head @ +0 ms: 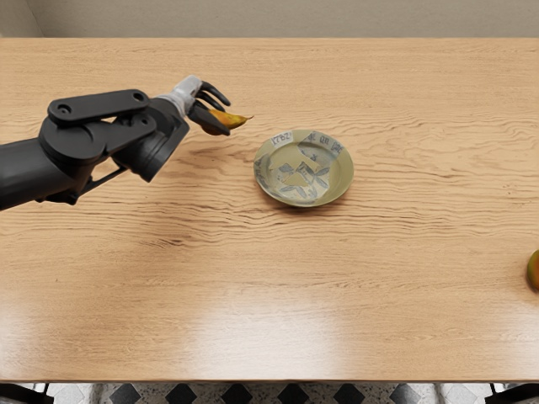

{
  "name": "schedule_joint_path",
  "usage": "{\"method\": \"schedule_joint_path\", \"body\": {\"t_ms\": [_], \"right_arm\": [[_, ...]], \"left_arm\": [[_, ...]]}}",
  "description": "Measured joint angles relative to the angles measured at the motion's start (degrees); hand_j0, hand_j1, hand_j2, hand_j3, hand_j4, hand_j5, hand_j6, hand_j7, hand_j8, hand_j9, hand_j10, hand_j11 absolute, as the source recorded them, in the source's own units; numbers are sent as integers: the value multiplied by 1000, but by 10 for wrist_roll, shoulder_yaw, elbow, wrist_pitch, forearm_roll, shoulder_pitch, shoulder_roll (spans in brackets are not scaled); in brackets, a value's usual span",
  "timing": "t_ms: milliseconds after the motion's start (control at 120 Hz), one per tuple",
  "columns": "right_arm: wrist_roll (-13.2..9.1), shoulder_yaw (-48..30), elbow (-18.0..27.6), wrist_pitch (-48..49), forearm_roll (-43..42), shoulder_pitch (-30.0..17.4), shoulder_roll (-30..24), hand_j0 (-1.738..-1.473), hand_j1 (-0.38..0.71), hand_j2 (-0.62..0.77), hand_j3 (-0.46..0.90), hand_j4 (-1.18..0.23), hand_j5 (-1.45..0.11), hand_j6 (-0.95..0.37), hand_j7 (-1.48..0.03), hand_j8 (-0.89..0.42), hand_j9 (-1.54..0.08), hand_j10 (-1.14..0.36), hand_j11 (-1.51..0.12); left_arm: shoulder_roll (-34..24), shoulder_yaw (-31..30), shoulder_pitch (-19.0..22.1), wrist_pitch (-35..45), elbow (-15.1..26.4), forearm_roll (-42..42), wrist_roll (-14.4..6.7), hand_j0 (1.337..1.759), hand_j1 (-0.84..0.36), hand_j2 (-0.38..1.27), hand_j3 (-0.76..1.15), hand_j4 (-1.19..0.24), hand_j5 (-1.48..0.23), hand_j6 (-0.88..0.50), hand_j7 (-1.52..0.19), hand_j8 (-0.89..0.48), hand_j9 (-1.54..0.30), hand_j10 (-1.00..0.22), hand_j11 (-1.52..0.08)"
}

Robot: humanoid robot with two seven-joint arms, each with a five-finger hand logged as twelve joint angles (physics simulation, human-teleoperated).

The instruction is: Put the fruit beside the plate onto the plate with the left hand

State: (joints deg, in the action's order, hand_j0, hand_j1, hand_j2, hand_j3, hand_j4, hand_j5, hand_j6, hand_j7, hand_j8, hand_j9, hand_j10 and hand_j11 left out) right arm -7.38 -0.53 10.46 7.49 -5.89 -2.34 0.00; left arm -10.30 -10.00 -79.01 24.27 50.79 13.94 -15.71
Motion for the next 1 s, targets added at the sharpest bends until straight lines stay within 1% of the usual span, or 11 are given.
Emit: {"method": "schedule_joint_path", "body": {"t_ms": [50, 75, 125, 417, 600, 642, 817, 875, 908, 942, 1000], "right_arm": [[0, 0, 0, 0, 0, 0, 0, -1658, -329, -3, 0, -17, -22, -17, -22, -17, -22, -17, -22], [0, 0, 0, 0, 0, 0, 0, -1658, -329, -3, 0, -17, -22, -17, -22, -17, -22, -17, -22], [0, 0, 0, 0, 0, 0, 0, -1658, -329, -3, 0, -17, -22, -17, -22, -17, -22, -17, -22], [0, 0, 0, 0, 0, 0, 0, -1658, -329, -3, 0, -17, -22, -17, -22, -17, -22, -17, -22], [0, 0, 0, 0, 0, 0, 0, -1658, -329, -3, 0, -17, -22, -17, -22, -17, -22, -17, -22], [0, 0, 0, 0, 0, 0, 0, -1658, -329, -3, 0, -17, -22, -17, -22, -17, -22, -17, -22], [0, 0, 0, 0, 0, 0, 0, -1658, -329, -3, 0, -17, -22, -17, -22, -17, -22, -17, -22], [0, 0, 0, 0, 0, 0, 0, -1658, -329, -3, 0, -17, -22, -17, -22, -17, -22, -17, -22], [0, 0, 0, 0, 0, 0, 0, -1658, -329, -3, 0, -17, -22, -17, -22, -17, -22, -17, -22], [0, 0, 0, 0, 0, 0, 0, -1658, -329, -3, 0, -17, -22, -17, -22, -17, -22, -17, -22], [0, 0, 0, 0, 0, 0, 0, -1658, -329, -3, 0, -17, -22, -17, -22, -17, -22, -17, -22]], "left_arm": [[2, 7, -2, -4, 0, 0, 0, 1655, -316, 287, 0, -687, -896, -558, -891, -466, -889, -626, -905], [11, 10, -3, -5, 1, 1, 0, 1655, -310, 251, 0, -693, -887, -557, -886, -464, -887, -622, -906], [21, 14, -4, -7, 2, 1, 0, 1655, -315, 289, 0, -688, -893, -566, -890, -464, -893, -622, -907], [66, 21, -12, -11, 5, 1, 0, 1655, -312, 339, 0, -684, -899, -615, -884, -492, -895, -657, -904], [77, 21, -4, -11, 5, 1, 0, 1656, -314, 413, 0, -689, -891, -654, -880, -526, -892, -680, -901], [79, 21, -2, -11, 5, 1, 0, 1656, -308, 393, 0, -689, -890, -658, -880, -531, -891, -682, -901], [85, 20, 2, -12, 5, 1, 0, 1657, -323, 426, 0, -685, -896, -670, -892, -535, -885, -683, -898], [85, 20, 6, -12, 5, 2, 0, 1656, -321, 410, 0, -686, -895, -667, -895, -539, -886, -680, -899], [86, 20, 9, -12, 5, 2, 0, 1656, -328, 440, 0, -688, -892, -670, -894, -535, -885, -679, -898], [88, 20, 10, -12, 5, 1, 0, 1656, -330, 398, 0, -685, -898, -669, -898, -532, -887, -666, -898], [90, 20, 11, -12, 5, 1, 1, 1656, -328, 426, 0, -687, -894, -678, -892, -537, -889, -670, -896]]}}
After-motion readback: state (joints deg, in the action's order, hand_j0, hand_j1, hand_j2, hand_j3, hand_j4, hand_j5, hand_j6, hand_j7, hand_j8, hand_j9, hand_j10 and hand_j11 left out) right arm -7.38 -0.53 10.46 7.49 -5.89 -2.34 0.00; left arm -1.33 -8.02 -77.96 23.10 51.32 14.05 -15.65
